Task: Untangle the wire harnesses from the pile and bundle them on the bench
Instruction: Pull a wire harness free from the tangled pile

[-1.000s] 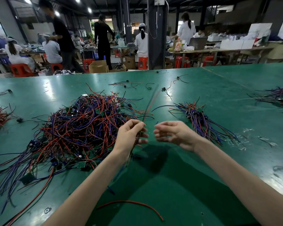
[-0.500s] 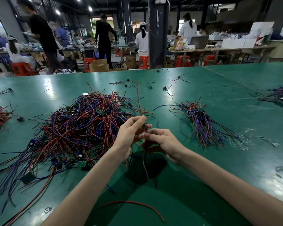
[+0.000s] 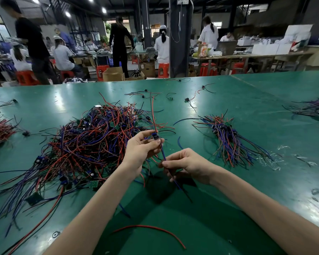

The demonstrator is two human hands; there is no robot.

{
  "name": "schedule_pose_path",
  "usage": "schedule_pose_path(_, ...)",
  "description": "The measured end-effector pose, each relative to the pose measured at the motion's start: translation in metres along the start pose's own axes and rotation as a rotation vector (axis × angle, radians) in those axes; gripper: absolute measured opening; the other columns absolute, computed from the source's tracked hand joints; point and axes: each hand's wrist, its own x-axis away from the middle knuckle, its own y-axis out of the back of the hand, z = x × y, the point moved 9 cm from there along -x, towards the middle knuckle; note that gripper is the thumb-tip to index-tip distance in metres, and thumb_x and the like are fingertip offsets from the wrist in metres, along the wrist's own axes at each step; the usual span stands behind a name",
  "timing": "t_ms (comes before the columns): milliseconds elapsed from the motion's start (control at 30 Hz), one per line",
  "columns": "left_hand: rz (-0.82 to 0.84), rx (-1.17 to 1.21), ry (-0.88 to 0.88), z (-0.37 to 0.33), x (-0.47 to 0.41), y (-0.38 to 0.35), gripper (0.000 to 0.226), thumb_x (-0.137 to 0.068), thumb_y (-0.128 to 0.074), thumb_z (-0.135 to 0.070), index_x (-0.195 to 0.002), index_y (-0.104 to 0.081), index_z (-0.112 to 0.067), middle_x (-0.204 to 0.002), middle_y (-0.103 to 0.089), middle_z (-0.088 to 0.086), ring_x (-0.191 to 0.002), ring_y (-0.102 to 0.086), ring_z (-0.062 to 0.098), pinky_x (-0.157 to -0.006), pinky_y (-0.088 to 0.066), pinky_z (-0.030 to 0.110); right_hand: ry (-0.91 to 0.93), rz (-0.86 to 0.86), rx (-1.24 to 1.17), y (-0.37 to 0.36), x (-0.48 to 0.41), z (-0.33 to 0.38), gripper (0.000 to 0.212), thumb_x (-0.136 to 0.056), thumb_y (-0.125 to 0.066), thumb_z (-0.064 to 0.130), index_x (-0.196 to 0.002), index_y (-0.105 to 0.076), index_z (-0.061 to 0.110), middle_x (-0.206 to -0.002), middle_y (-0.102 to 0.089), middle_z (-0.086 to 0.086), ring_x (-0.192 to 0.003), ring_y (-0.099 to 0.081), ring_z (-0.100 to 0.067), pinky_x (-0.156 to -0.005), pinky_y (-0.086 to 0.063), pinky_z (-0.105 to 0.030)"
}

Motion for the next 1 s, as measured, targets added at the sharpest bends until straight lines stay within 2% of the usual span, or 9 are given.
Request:
schedule_pose_path(200,0.040,0.081,0.105,0.010,-0.002,0.001,0.029,-0.082,-0.061,0.010,-0.105,-0.060,-0.007,-0.075,-0.073,0.010,-0.065,-0.070,0.016,-0.061,-0.059,0.025,-0.007,-0.014,-0.005,0.002,0.001,-0.002,0.011,-0.087,-0.061,0.002,-0.077,-0.066,0.001,-0.062,-0.066,-0.008,-0.050,-0.061,-0.014,-0.053,-0.053,-0.021)
schedule_pose_path(367,0.041,0.094,0.136,0.014,-0.001,0.002,0.034,-0.079,-0.064,0.011,-0.108,-0.058,-0.005,-0.078,-0.072,0.014,-0.065,-0.070,0.019,-0.060,-0.059,0.026,0.000,-0.015,0.007,-0.001,0.001,-0.003,0.011,-0.088,-0.060,0.001,-0.078,-0.065,0.000,-0.063,-0.066,-0.008,-0.050,-0.060,-0.014,-0.052,-0.052,-0.021)
schedule_pose_path(533,0.009,0.058,0.115,0.014,0.001,0.003,0.034,-0.076,-0.067,0.012,-0.105,-0.058,-0.004,-0.077,-0.071,0.016,-0.062,-0.070,0.019,-0.057,-0.058,0.026,-0.021,0.050,0.019,-0.006,0.001,-0.007,0.006,-0.087,-0.059,-0.004,-0.091,-0.063,-0.006,-0.063,-0.066,-0.005,-0.053,-0.063,-0.013,-0.056,-0.053,-0.020)
schedule_pose_path(633,-0.021,0.068,0.100,0.012,0.000,0.006,0.035,-0.074,-0.069,0.013,-0.102,-0.059,-0.004,-0.071,-0.066,0.011,-0.058,-0.068,0.019,-0.055,-0.057,0.025,-0.052,0.077,-0.061,-0.006,0.002,-0.008,0.015,-0.085,-0.057,-0.011,-0.096,-0.064,-0.005,-0.064,-0.067,-0.007,-0.054,-0.065,-0.015,-0.056,-0.054,-0.021)
schedule_pose_path(800,-0.040,0.089,0.075,0.009,-0.001,0.010,0.035,-0.073,-0.068,0.015,-0.101,-0.058,-0.004,-0.069,-0.064,0.012,-0.056,-0.067,0.020,-0.056,-0.058,0.027,-0.080,0.080,0.039,-0.005,0.003,-0.011,0.028,-0.084,-0.060,-0.010,-0.108,-0.055,-0.022,-0.069,-0.067,-0.012,-0.058,-0.067,-0.019,-0.060,-0.057,-0.024)
schedule_pose_path(1000,-0.111,0.112,0.032,-0.001,-0.005,0.021,0.030,-0.075,-0.068,0.014,-0.095,-0.058,-0.007,-0.082,-0.062,0.019,-0.058,-0.068,0.018,-0.054,-0.057,0.025,0.001,-0.007,0.138,0.003,0.003,-0.001,0.001,-0.081,-0.067,-0.002,-0.081,-0.067,-0.001,-0.060,-0.063,-0.006,-0.048,-0.060,-0.012,-0.049,-0.051,-0.020)
